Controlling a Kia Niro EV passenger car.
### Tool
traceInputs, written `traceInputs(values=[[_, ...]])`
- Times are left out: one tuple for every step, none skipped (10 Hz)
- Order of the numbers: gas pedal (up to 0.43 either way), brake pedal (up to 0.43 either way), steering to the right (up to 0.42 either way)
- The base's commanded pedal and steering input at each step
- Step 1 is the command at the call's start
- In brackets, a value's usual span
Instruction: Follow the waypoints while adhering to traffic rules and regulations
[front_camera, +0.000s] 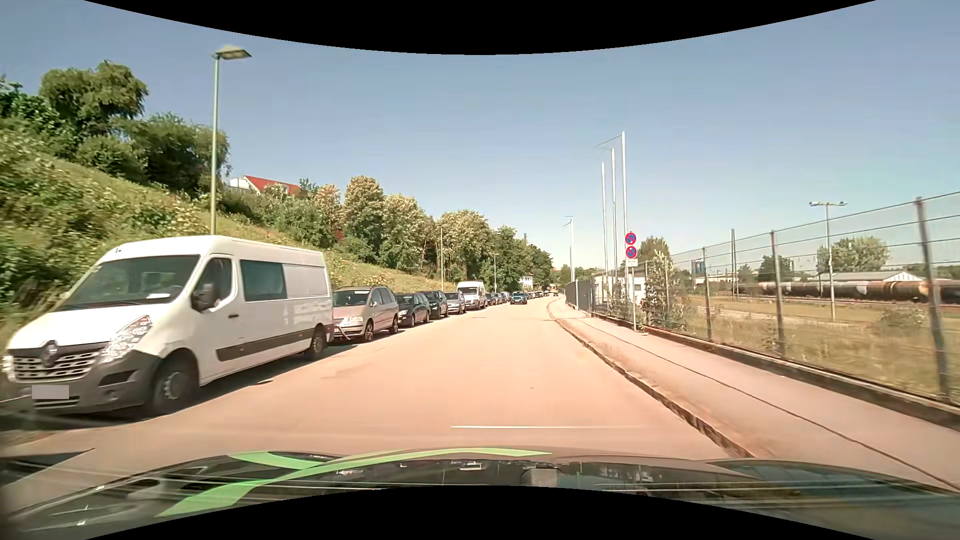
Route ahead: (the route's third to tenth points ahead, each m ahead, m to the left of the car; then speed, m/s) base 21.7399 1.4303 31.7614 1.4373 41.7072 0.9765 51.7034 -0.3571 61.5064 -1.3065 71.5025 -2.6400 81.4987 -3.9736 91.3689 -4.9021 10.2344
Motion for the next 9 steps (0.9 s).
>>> traceInputs(values=[[0.067, 0.000, 0.018], [0.067, 0.000, 0.014], [0.079, 0.000, 0.011], [0.079, 0.000, 0.011], [0.087, 0.000, 0.011], [0.087, 0.000, 0.011], [0.087, 0.000, 0.010], [0.087, 0.000, 0.010], [0.087, 0.000, 0.010]])
